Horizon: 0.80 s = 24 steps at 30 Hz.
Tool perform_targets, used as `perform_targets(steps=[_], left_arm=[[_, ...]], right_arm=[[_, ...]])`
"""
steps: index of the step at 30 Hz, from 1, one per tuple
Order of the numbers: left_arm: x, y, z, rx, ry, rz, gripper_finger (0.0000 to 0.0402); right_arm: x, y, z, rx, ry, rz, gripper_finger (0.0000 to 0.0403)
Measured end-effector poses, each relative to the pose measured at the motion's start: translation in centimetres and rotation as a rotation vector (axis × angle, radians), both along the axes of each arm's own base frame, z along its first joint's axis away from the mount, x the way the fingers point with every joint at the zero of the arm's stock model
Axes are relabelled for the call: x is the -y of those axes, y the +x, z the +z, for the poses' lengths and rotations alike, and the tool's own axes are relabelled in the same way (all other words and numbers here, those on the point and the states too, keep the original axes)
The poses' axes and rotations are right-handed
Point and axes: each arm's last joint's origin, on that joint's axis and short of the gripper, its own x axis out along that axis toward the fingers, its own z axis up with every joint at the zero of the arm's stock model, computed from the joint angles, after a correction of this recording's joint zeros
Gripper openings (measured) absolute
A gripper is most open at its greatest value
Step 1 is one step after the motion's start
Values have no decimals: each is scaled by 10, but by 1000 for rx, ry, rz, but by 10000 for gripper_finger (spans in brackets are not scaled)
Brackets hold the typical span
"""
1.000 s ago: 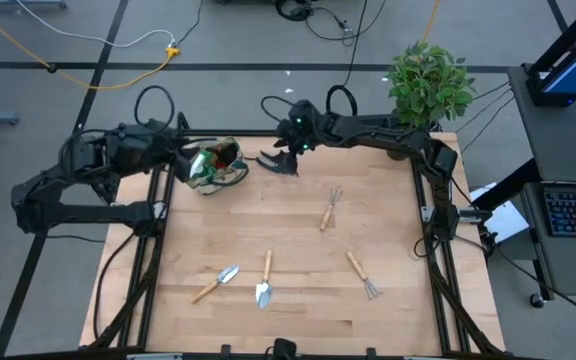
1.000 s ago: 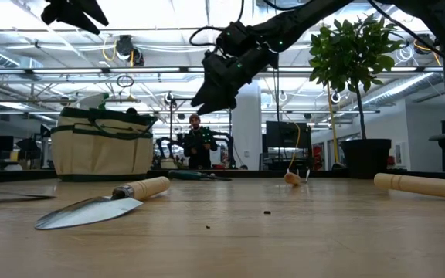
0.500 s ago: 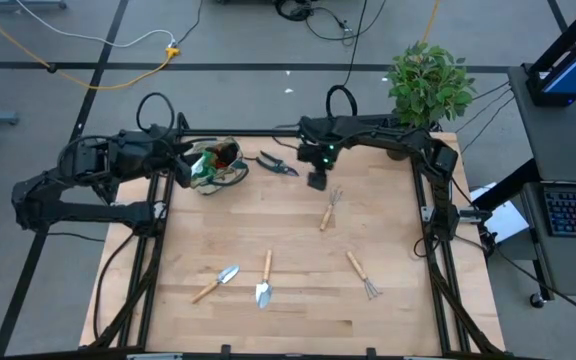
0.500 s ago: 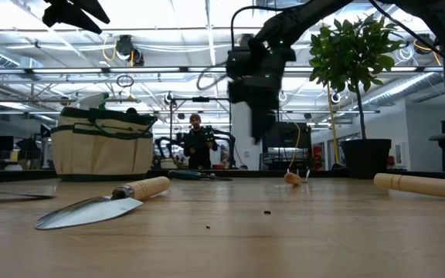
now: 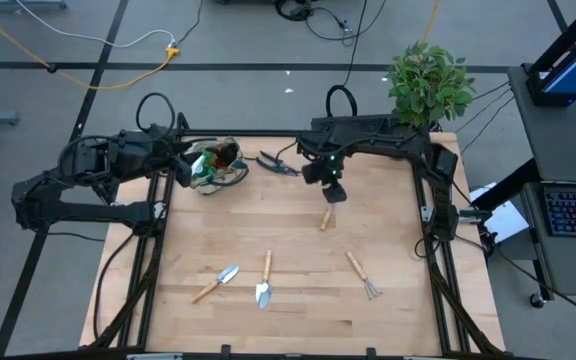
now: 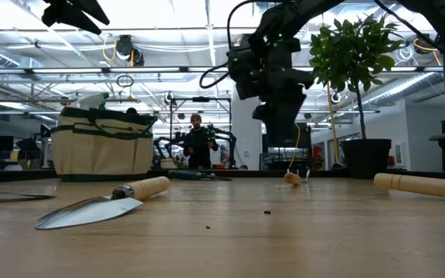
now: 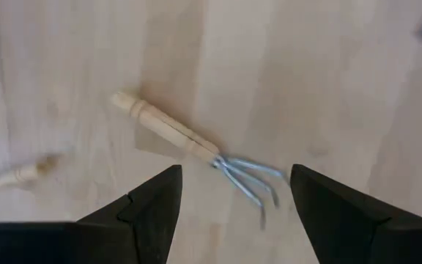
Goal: Pick & Place Garden tools in Gardening bag
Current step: Put the top hand rake into the gardening bag
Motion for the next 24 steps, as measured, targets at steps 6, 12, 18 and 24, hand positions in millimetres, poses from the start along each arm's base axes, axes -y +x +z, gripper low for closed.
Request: perform_targets(steps=[6,12,18,24], left_arm=[[0,0,0,-10,3,-24,198],[0,0,0,-11,4,-25,198],[0,0,0,-5,-3,-22,198],[1,0,0,-1,-12,-26,198]], right_arm=[[-19,-9,-29,-50,23,229,247],[-37,-12,-55,-108,-79,313,247],[-46,-2,-57,-81,-225,352,247],[-51,0,-58,-61,-231,394,247]])
